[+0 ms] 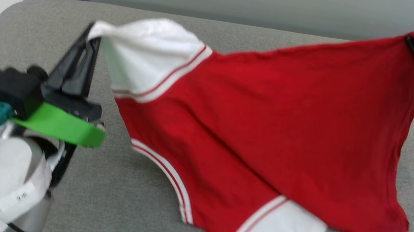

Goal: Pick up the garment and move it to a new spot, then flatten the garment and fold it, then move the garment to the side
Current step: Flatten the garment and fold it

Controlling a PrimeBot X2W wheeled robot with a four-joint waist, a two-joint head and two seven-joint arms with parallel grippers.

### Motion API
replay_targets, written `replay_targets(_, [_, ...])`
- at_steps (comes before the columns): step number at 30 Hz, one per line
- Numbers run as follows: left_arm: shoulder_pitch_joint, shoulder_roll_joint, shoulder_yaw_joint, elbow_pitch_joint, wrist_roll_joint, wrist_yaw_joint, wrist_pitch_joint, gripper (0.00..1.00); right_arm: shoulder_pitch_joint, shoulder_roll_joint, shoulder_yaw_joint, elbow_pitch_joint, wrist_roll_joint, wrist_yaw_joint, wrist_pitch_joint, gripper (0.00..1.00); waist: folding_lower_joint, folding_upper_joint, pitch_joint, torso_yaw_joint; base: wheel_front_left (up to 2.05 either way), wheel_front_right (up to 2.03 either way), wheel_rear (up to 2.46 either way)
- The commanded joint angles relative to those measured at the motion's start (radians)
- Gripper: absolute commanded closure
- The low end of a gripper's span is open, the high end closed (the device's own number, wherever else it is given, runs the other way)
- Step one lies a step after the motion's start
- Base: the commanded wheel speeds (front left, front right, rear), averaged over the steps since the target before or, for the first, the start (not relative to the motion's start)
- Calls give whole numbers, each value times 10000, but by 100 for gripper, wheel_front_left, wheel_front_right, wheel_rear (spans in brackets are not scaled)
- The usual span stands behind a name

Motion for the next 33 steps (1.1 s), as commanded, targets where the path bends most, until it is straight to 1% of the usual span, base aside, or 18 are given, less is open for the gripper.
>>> replay_targets(1, [-490, 139, 26, -168, 77, -34, 101, 100, 142, -36, -258, -190, -109, -11, -78, 100, 0, 0, -100, -100, 0, 0, 0])
replay_targets(7, [-2446, 667, -197, -493, 156, -89, 698, 100, 156, -5, -1643, -1172, -598, -11, 148, 100, 0, 0, -85, -242, 0, 0, 0])
replay_targets(11, [-3816, 926, -411, -549, 147, -115, 1028, 100, 45, 187, -2615, -1768, -897, -11, 406, 100, 0, 0, 5, -336, 0, 0, 0])
replay_targets(18, [-6047, 1220, -951, -53, -35, -143, 1281, 100, -314, 544, -3739, -2621, -1421, -11, 951, 100, 0, 0, 368, -416, 0, 0, 0])
replay_targets(22, [-7148, 1240, -1296, 367, -129, -149, 1260, 100, -703, 731, -4157, -2789, -1470, -11, 1217, 100, 0, 0, 670, -405, 0, 0, 0])
replay_targets(26, [-8263, 1214, -1592, 807, -238, -152, 1300, 100, -1310, 859, -4429, -2653, -1437, -11, 1403, 100, 0, 0, 1117, -438, 0, 0, 0])
replay_targets(31, [-9780, 1358, -2005, 1418, -294, -153, 1470, 100, -2567, 898, -4283, -2165, -1603, -11, 1523, 100, 0, 0, 1932, -563, 0, 0, 0])
replay_targets(33, [-10471, 1283, -2148, 1729, -367, -153, 1457, 100, -3222, 943, -4270, -1842, -1646, -11, 1509, 100, 0, 0, 2309, -562, 0, 0, 0])
